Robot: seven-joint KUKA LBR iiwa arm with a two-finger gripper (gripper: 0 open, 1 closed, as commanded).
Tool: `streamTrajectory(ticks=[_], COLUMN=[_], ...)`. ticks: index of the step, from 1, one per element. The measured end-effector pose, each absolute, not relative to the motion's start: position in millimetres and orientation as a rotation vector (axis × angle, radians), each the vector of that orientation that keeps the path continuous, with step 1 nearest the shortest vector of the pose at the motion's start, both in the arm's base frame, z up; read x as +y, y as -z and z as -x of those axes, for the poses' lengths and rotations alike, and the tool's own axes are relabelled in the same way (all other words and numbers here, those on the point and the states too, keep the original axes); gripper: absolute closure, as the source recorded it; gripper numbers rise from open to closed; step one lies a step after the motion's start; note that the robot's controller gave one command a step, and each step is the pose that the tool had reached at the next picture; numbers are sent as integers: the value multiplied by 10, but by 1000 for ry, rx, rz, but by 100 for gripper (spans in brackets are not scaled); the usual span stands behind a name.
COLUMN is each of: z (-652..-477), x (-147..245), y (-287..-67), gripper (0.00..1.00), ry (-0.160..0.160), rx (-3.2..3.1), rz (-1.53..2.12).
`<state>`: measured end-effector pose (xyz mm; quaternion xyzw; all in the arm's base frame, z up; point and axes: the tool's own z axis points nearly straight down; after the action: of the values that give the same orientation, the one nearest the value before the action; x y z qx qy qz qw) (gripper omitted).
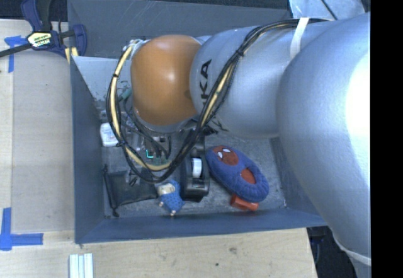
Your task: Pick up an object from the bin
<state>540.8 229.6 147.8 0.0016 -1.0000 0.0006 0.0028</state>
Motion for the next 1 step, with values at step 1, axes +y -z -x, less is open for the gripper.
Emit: streamTrajectory(ticks=[1], z=[-5211], x=[1488], y=[-817], gripper=[0], ry=[-3], rx=[-3138], rz=[73])
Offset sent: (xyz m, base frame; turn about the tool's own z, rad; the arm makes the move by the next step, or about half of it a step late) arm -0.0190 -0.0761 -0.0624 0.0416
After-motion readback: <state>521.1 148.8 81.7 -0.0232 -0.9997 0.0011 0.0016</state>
